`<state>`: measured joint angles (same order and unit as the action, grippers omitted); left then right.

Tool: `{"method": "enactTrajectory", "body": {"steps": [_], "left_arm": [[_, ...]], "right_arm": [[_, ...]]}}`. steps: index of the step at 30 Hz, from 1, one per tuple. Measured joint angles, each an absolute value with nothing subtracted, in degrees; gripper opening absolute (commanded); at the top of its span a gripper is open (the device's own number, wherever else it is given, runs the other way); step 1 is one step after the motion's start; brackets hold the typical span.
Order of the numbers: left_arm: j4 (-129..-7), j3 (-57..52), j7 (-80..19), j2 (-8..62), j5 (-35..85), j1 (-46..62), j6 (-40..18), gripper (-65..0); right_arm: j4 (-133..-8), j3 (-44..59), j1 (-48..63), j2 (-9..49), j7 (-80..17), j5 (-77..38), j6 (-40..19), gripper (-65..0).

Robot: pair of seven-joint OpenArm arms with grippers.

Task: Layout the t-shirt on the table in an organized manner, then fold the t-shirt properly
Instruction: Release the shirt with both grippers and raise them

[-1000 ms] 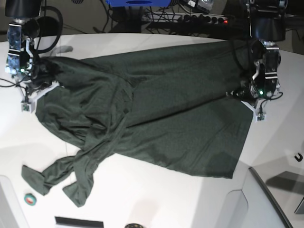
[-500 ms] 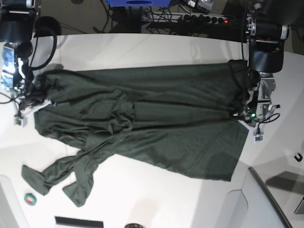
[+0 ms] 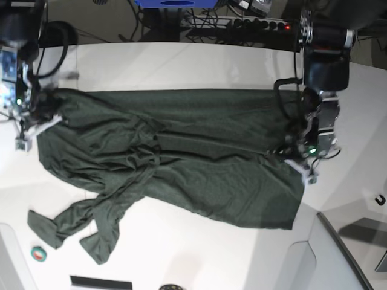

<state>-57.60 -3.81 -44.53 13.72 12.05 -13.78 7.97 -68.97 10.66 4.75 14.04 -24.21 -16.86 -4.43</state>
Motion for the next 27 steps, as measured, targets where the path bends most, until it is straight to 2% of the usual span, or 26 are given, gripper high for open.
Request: {"method": "enactTrajectory", "body": {"steps": [3, 5, 10, 12, 16, 23, 27], "left_arm": [[-65.8, -10.1, -48.7, 14.5, 11.8, -9.5, 7.9, -65.0], [-72.5, -11.8, -50.1, 15.7, 10.9, -7.4, 8.1, -65.0], [-84.6, -11.9, -51.9, 16.4, 12.0, 0.3, 4.5, -65.0], [-85.2, -12.6, -53.3, 16.0, 11.7, 4.8, 4.4, -65.0], [-85.3, -21.4, -52.8, 16.1, 11.5, 9.9, 4.2, -65.0], [-85.8, -34.3, -51.3, 16.1, 11.0, 15.7, -5.8, -65.0], [-85.8, -37.7, -50.5, 16.5, 10.7, 17.0, -6.2, -65.0]], "right_arm": [[-76.1, 10.6, 7.7, 13.9, -23.2, -16.8, -4.4, -49.1], [-79.3, 10.8, 8.7, 13.0, -22.4, -17.1, -4.5, -45.6], [-78.6, 10.4, 10.8, 12.5, -23.4, -17.1, -4.6, -45.0], [-77.1, 10.4, 10.5, 12.5, -23.3, -17.0, -4.6, -44.9], [-76.4, 10.3, 10.1, 11.9, -23.0, -17.1, -4.6, -44.7], [-76.5, 2.0, 9.4, 11.8, -23.3, -17.4, -4.6, -44.7], [-76.5, 1.0, 9.1, 12.0, -23.2, -17.4, -4.5, -44.7]]}}
